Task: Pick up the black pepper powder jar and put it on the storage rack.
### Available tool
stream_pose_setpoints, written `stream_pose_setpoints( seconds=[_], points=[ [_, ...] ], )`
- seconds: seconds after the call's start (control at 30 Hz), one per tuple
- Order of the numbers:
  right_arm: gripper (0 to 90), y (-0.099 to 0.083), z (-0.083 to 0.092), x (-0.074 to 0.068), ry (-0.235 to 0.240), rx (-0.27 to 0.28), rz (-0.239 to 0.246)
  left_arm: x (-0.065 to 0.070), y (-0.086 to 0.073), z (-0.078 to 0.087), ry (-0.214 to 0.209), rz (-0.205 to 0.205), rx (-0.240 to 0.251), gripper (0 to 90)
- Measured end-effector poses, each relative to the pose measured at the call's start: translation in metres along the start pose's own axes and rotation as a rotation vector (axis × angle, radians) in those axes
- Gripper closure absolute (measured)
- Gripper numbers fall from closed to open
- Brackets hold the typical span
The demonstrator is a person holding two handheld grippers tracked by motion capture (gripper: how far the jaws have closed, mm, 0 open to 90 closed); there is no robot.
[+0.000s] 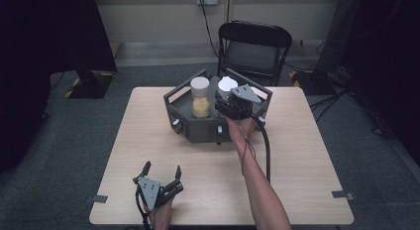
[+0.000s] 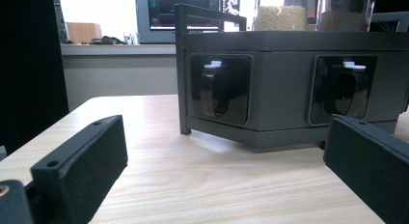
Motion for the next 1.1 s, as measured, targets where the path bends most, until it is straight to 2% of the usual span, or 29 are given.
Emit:
stream_pose_setpoints(
  seconds=[0.07, 0.1, 0.17, 0.23, 0.33, 0.43, 0.67, 1.0, 1.1],
  points=[
    [20.8, -0.002, 0.001, -0.001, -0.003, 0.012, 0.004, 0.000, 0.000, 0.000, 0.000, 0.000, 0.000, 1.1],
    [16.5, -0.003, 0.002, -0.004, -0.024, 0.023, 0.013, 0.000, 0.000, 0.000, 0.000, 0.000, 0.000, 1.1],
    [11.6, -0.005, 0.004, -0.004, -0.029, 0.040, 0.010, 0.000, 0.000, 0.000, 0.000, 0.000, 0.000, 1.1],
    [6.7, -0.006, 0.006, -0.003, -0.018, 0.046, 0.001, 0.000, 0.000, 0.000, 0.000, 0.000, 0.000, 1.0],
    [3.8, -0.009, 0.010, 0.003, 0.024, 0.056, -0.010, 0.000, 0.000, 0.000, 0.000, 0.000, 0.000, 1.0],
    [0.6, -0.013, 0.014, 0.002, 0.023, 0.076, -0.007, 0.000, 0.000, 0.000, 0.000, 0.000, 0.000, 1.1],
    [0.0, -0.020, 0.026, -0.002, -0.005, 0.107, -0.008, 0.000, 0.000, 0.000, 0.000, 0.000, 0.000, 1.1],
    [0.0, -0.030, 0.051, 0.000, -0.018, 0.145, -0.024, 0.000, 0.000, 0.000, 0.000, 0.000, 0.000, 1.1],
    [0.0, -0.037, 0.061, 0.002, -0.022, 0.171, -0.036, 0.000, 0.000, 0.000, 0.000, -0.001, -0.001, 1.1]
  ],
)
Point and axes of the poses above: each handheld gripper's, and its own axes: z roughly backward along the jaws, y roughly out of its top, x roughly to its right, the point moved 1 cm from there along -z, roughly forward along the jaws, and after that the axes turned 2 degrees about -z, right-handed, at the moved point
